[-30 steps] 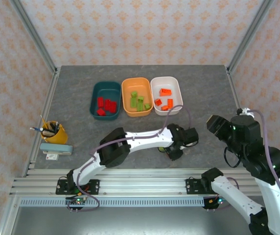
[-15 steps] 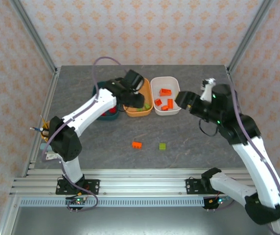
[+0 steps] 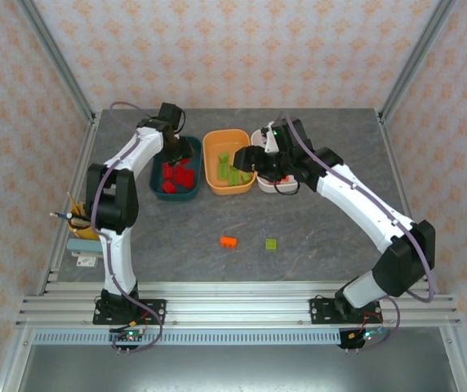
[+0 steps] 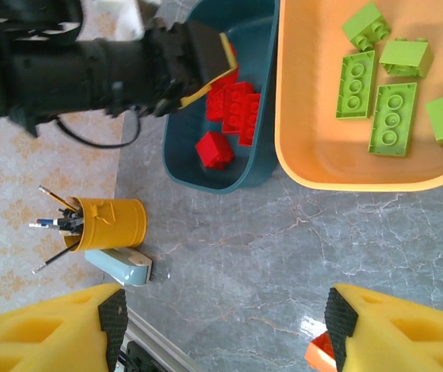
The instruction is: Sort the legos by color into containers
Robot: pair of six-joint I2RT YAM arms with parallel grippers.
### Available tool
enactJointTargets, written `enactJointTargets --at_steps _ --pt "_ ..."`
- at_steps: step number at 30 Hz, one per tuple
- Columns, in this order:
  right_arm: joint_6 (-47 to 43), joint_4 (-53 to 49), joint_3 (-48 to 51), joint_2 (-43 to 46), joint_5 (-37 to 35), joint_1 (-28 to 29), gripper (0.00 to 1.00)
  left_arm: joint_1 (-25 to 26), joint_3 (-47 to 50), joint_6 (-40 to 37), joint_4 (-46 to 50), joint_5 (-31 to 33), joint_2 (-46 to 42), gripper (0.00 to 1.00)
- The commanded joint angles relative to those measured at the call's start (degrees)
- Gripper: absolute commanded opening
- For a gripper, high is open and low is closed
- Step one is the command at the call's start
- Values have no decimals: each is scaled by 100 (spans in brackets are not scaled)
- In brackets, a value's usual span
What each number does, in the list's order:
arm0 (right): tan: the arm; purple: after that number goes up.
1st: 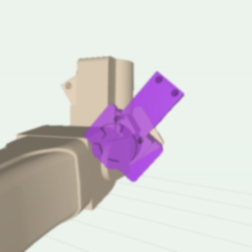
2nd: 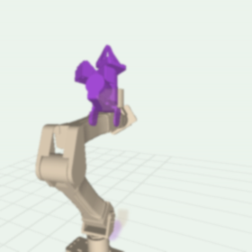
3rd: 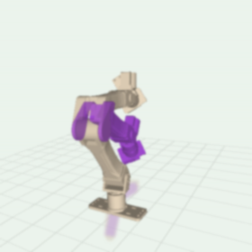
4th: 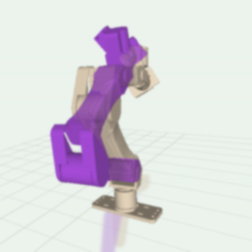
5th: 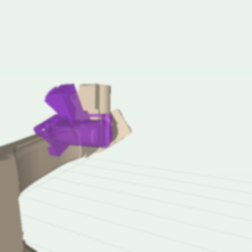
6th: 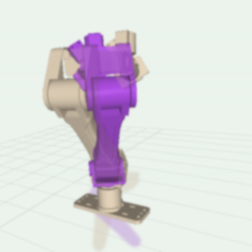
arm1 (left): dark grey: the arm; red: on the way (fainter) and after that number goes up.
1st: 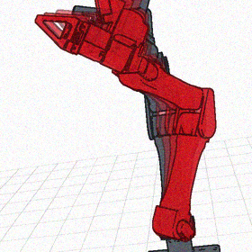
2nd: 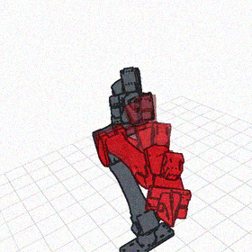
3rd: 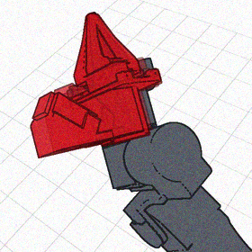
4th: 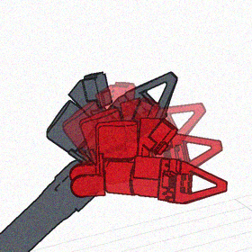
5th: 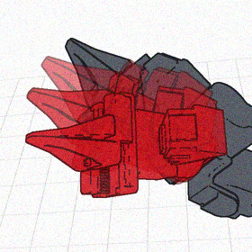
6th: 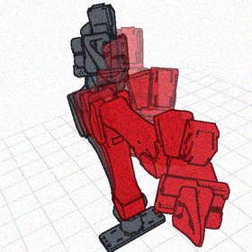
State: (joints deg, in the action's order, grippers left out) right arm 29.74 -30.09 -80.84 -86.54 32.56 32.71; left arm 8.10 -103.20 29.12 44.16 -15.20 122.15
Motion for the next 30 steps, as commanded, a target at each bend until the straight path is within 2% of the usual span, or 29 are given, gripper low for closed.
enactJointTargets --at_steps 1,6,10,18,24,30 --pt "-157 85 -248 -168 99 25 70 13 -727 22 192 -143 445 41" --pt "-408 -289 -354 -528 42 150 70 -71 -1321 93 402 -115 969 46" --pt "-806 -755 -461 -768 -250 398 70 -71 -1468 47 542 -81 1035 60" --pt "-1890 -2019 -749 -1386 -1193 1291 73 -65 -1165 -10 637 25 179 75" --pt "-2797 -2453 -512 -1588 -1647 2046 77 -54 84 117 359 -164 -1389 78" --pt "-3510 -2603 -332 -1917 -2251 2398 78 63 2462 687 -214 -585 -3401 81"
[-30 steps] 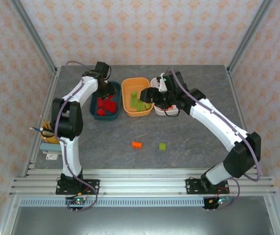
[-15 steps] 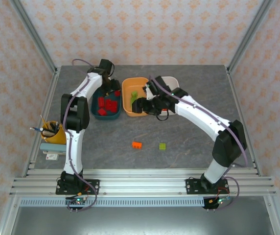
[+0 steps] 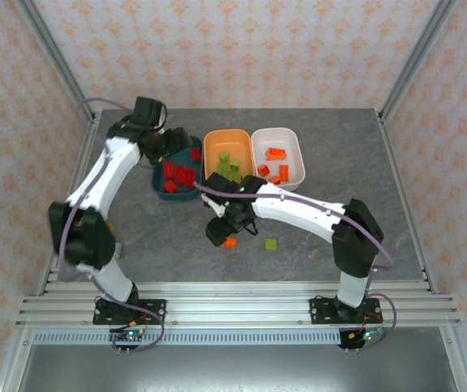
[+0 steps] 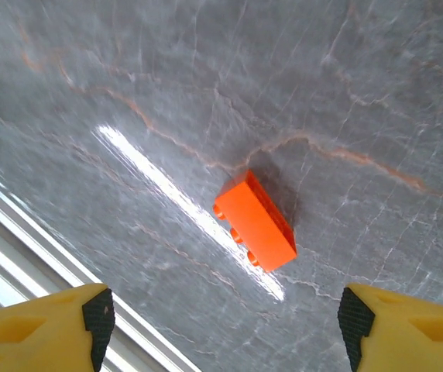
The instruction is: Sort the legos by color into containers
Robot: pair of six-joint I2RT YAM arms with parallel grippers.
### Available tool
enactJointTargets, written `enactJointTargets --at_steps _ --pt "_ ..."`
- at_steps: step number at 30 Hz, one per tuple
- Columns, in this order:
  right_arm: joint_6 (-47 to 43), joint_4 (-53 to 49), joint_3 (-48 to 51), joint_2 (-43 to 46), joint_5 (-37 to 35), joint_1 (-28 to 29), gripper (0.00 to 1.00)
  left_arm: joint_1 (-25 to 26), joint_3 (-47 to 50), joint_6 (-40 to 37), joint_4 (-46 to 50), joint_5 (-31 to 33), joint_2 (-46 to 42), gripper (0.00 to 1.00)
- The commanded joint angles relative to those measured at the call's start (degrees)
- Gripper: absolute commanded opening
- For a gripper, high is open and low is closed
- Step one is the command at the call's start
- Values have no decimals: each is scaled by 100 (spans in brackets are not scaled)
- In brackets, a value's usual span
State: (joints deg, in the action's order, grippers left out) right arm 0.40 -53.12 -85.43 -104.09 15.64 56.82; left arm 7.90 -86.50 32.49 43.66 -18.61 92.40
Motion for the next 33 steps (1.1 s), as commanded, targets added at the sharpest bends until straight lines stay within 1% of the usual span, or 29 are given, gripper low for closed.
enactJointTargets --at_steps 1,4,9,12,15,19,22,25,26,27,30,33 --pt "-648 -262 118 -213 -570 -21 79 124 1209 485 -234 -287 -823 81" --pt "-808 -277 -12 -431 -492 -6 79 235 2368 945 -346 -363 -1949 83" --pt "-858 -264 -96 -737 -320 16 77 376 3711 1603 -42 -276 -3765 85" --pt "-845 -201 -22 -835 -321 16 74 420 4231 1918 331 -270 -4727 85" --pt "-849 -131 21 -953 -317 17 69 437 4693 2205 696 -415 -5598 86" --pt "-825 -32 -35 -1158 -364 21 62 449 5140 2490 1128 -671 -6496 86" --pt "-748 24 -127 -1336 -359 18 56 445 5360 2674 1197 -873 -6911 86" --pt "-579 154 -120 -1378 -334 7 49 448 5617 2856 864 -1341 -7066 86" --pt "-511 206 -100 -1383 -333 7 46 457 5633 2847 860 -1409 -7077 86" --pt "-445 247 -80 -1388 -329 8 43 457 5620 2785 886 -1471 -7078 86" --pt "-293 366 -24 -1371 -348 9 28 456 5565 2561 997 -1605 -7009 86" --pt "-141 433 -13 -1215 -424 -7 20 454 5539 2490 990 -1650 -6902 86"
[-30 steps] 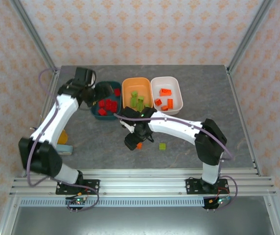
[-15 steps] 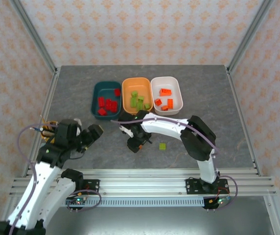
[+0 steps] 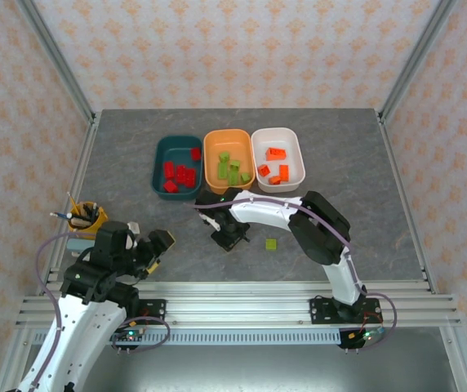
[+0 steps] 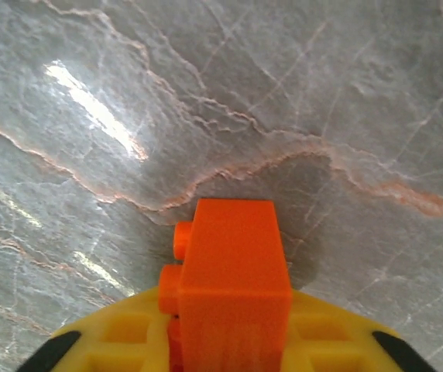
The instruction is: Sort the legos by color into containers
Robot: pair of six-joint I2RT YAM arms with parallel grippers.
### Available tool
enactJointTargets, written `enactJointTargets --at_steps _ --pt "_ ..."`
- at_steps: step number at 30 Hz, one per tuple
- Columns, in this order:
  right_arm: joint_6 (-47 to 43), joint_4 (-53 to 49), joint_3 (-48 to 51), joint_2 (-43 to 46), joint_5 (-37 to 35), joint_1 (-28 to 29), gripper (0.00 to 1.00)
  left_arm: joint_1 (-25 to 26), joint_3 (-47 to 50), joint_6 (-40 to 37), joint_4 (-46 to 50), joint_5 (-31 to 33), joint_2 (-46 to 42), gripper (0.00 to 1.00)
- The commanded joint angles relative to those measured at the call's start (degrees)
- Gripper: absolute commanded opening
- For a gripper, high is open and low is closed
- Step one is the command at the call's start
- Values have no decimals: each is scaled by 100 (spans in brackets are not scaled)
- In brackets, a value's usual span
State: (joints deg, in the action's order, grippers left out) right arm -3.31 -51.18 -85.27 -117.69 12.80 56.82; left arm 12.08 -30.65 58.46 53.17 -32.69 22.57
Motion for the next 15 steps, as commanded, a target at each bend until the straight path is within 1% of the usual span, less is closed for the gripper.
enactJointTargets --at_steps 1,4,7,11,15 --pt "271 245 -31 227 -172 -18 19 49 -46 -93 -28 -251 101 86" --pt "486 214 -71 617 -364 -192 16 58 -74 27 -415 -295 267 86" --pt "782 172 -89 1116 -553 -638 16 177 -146 112 -1105 -360 678 86" --pt "1068 87 -112 1523 -719 -1490 15 576 -552 -51 -1880 -241 1733 87" --pt "1155 -72 -408 1390 -951 -2259 14 1096 -1363 -424 -2212 97 2999 87"
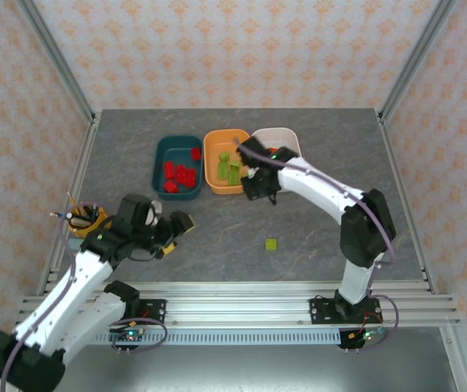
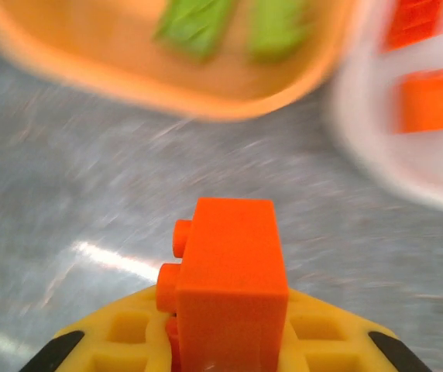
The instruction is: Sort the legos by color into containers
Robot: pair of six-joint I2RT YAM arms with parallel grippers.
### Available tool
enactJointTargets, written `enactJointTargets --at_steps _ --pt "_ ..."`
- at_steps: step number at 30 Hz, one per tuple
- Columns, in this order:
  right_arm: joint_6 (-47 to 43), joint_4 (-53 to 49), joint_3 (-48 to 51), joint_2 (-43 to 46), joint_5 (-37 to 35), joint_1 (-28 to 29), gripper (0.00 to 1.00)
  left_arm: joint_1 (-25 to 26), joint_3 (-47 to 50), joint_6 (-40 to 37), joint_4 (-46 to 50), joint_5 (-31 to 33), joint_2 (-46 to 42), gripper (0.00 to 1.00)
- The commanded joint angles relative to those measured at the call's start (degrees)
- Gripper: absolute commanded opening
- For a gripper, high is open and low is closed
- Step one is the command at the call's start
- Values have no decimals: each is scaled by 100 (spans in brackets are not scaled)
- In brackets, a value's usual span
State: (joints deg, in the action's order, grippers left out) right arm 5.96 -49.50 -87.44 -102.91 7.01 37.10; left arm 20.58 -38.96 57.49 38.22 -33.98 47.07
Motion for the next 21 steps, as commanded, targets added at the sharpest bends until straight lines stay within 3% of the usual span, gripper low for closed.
enactJointTargets --at_steps 1,8,21 --pt "231 -245 -302 -162 -394 -420 14 319 -732 -396 -740 322 801 87" --pt "81 -175 -1595 -1268 -52 -1073 15 531 -1696 -424 -1198 785 2113 87" --pt "-114 -1131 -4654 -3663 432 -1519 20 536 -2696 -612 -1203 850 3266 87"
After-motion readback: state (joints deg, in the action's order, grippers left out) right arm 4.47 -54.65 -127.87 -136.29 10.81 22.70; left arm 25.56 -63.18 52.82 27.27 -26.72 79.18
